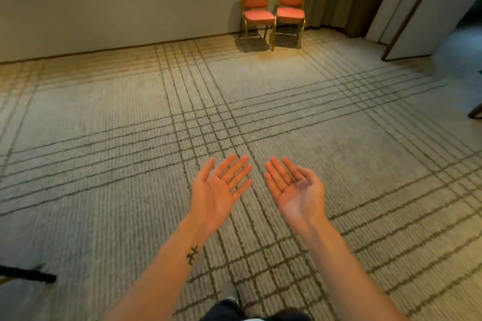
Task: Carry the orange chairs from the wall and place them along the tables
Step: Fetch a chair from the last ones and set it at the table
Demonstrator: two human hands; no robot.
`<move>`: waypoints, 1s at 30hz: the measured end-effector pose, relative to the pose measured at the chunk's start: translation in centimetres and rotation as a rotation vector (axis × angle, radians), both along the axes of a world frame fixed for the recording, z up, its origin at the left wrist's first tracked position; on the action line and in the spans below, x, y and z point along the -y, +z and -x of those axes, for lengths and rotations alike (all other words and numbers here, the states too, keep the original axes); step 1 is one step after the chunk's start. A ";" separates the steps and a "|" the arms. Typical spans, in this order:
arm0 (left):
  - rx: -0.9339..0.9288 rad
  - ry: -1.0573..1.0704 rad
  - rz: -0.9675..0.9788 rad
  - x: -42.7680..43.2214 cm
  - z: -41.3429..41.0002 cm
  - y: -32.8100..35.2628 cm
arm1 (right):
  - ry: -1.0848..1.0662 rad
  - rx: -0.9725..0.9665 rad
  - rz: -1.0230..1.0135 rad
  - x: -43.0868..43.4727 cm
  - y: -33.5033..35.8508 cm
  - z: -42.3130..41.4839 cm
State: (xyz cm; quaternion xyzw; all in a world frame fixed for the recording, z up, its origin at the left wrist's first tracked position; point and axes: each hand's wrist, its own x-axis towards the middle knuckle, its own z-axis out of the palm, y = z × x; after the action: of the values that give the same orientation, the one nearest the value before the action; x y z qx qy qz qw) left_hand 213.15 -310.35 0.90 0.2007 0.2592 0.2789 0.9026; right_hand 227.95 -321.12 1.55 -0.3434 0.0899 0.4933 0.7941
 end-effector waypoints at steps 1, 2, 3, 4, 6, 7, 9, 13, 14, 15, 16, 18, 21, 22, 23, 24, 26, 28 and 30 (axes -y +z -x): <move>-0.002 -0.011 -0.011 -2.2 -1.5 0.4 | 0.004 -0.002 -0.014 -2.3 0.4 -1.5; 0.009 -0.019 -0.009 -3.6 -2.5 1.0 | 0.004 -0.004 -0.033 -4.0 0.8 -2.5; 0.015 -0.018 -0.009 -5.5 -3.8 1.3 | -0.004 -0.004 -0.024 -5.8 1.0 -3.8; 0.013 -0.017 -0.005 -7.5 -5.2 1.5 | -0.007 -0.002 -0.023 -7.8 1.0 -5.2; 0.006 -0.019 -0.006 -12.4 -9.3 1.4 | -0.015 -0.010 -0.012 -12.7 0.5 -9.3; -0.004 -0.018 -0.012 -13.6 -10.2 1.3 | -0.022 -0.012 0.002 -13.8 0.3 -10.3; -0.008 -0.026 -0.020 -17.6 -13.4 1.0 | -0.017 -0.013 -0.005 -17.6 -0.3 -13.8; -0.035 0.019 -0.003 -26.3 -21.9 -0.9 | -0.032 -0.021 0.000 -26.1 -2.0 -23.2; -0.045 0.020 0.002 -28.4 -24.4 -0.9 | -0.028 -0.020 -0.004 -28.4 -2.3 -25.7; -0.057 0.025 0.012 -30.5 -26.9 -0.9 | -0.018 -0.022 0.002 -30.8 -2.4 -28.2; -0.056 0.033 0.032 -32.4 -29.1 -0.6 | -0.011 -0.034 0.008 -32.9 -2.5 -30.4; -0.045 0.029 0.036 -36.5 -33.2 0.0 | 0.016 -0.039 0.020 -37.4 -2.2 -34.3; -0.031 0.023 0.023 -43.2 -38.7 1.5 | 0.061 -0.009 -0.009 -43.8 -1.1 -39.4; -0.029 0.033 0.026 -45.5 -40.4 2.0 | 0.079 0.000 0.000 -46.1 -0.7 -41.1; -0.014 0.051 0.024 -47.4 -41.7 2.2 | 0.093 0.009 0.006 -47.9 -0.5 -42.5; -0.011 0.069 0.029 -49.4 -43.2 2.4 | 0.107 0.010 0.015 -50.0 -0.4 -43.9; -0.024 0.080 0.027 -53.6 -46.0 1.9 | 0.126 -0.001 0.018 -54.7 -0.7 -46.7; -0.040 0.097 0.048 -57.4 -48.5 1.5 | 0.134 -0.004 0.038 -59.1 -1.3 -49.1; -0.057 0.118 0.076 -62.9 -51.4 -0.3 | 0.131 -0.004 0.061 -64.9 -2.6 -52.1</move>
State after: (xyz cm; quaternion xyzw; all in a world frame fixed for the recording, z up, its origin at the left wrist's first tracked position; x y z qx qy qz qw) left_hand 264.54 -247.49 0.56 0.1587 0.3065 0.3158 0.8838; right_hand 280.05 -256.20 -1.04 -0.3718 0.0836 0.5421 0.7490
